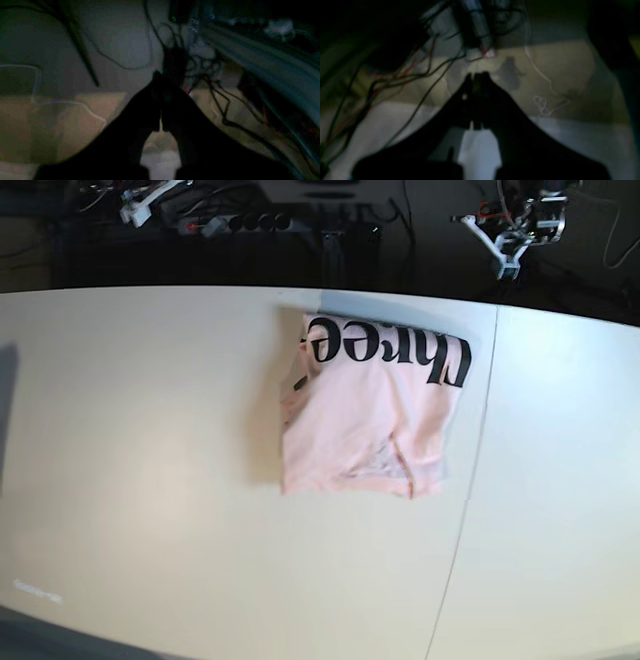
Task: Fold the T-shirt properly
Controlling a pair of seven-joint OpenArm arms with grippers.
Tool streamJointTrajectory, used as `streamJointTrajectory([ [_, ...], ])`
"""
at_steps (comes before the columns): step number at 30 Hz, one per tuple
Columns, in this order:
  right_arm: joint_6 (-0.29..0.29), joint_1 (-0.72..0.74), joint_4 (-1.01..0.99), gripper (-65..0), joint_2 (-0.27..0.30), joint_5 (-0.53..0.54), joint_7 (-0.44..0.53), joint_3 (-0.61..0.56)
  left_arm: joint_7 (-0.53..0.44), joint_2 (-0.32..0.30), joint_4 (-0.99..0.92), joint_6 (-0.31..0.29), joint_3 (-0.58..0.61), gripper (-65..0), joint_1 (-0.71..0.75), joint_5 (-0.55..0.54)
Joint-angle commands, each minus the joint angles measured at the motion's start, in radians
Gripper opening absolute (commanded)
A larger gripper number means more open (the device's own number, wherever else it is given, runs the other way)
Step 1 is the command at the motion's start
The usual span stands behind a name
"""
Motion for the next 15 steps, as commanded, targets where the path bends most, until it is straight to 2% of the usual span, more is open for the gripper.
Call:
streamJointTrajectory([
  [1,0.009,0.039,-0.055,-65.0,0.009,-0.014,0.013,0.005,-0.001,0.004,-0.042,0.000,0.024,-65.0,-0.043,0.001],
  [4,-0.021,0.166,-0.181,-65.0,-0.023,-0.041,0.015,0.005,0.002,0.043,-0.126,0.000,0.093,-65.0,-0.137,0.001],
  [7,-0.041,0.234,-0.195,-65.0,-0.072,-0.041,-0.013,0.005,0.028,0.072,-0.133,0.001,0.142,-65.0,-0.167,0.001],
  [10,-0.064,0.270,-0.176,-65.0,-0.111,-0.049,-0.049,0.005,0.056,0.089,-0.131,0.021,0.157,-65.0,-0.169,0.002],
  [15,-0.064,0.280,-0.143,-65.0,-0.135,-0.060,-0.085,0.005,0.032,0.084,-0.131,0.026,0.157,-65.0,-0.161,0.019],
])
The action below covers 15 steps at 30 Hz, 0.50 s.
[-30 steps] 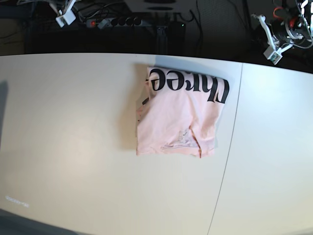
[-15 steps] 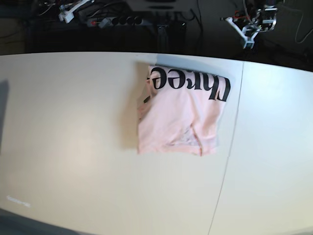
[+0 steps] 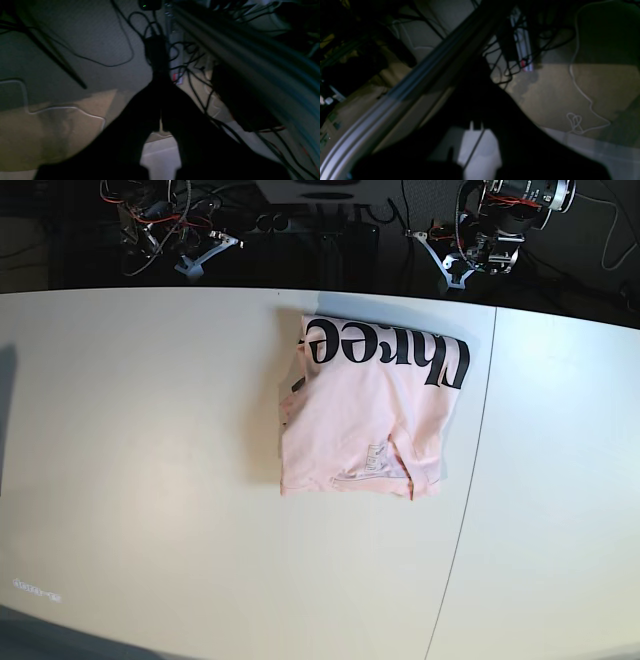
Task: Fold the T-shirt properly
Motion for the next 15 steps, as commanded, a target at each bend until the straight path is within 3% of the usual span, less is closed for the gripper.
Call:
streamJointTrajectory([
  [1,-0.041,-0.004,0.006,-65.0,0.008,-0.002,-0.014,0.004,-0.007,-0.008,0.006,0.013,-0.001,-65.0,-0.013,-0.006],
  [7,-0.041,-0.004,0.007,-65.0,0.008,-0.002,-0.047,0.004,-0.032,-0.043,0.006,0.013,-0.001,-65.0,-0.002,-0.010],
  [11,-0.041,-0.003,0.009,-65.0,0.009,-0.002,0.042,0.004,-0.131,-0.054,0.006,0.013,-0.001,-65.0,0.000,-0.010],
  [15,-0.040,-0.003,0.048,-65.0,0.008,-0.002,0.069,0.003,-0.130,-0.052,0.006,0.013,-0.001,-65.0,0.001,-0.010],
])
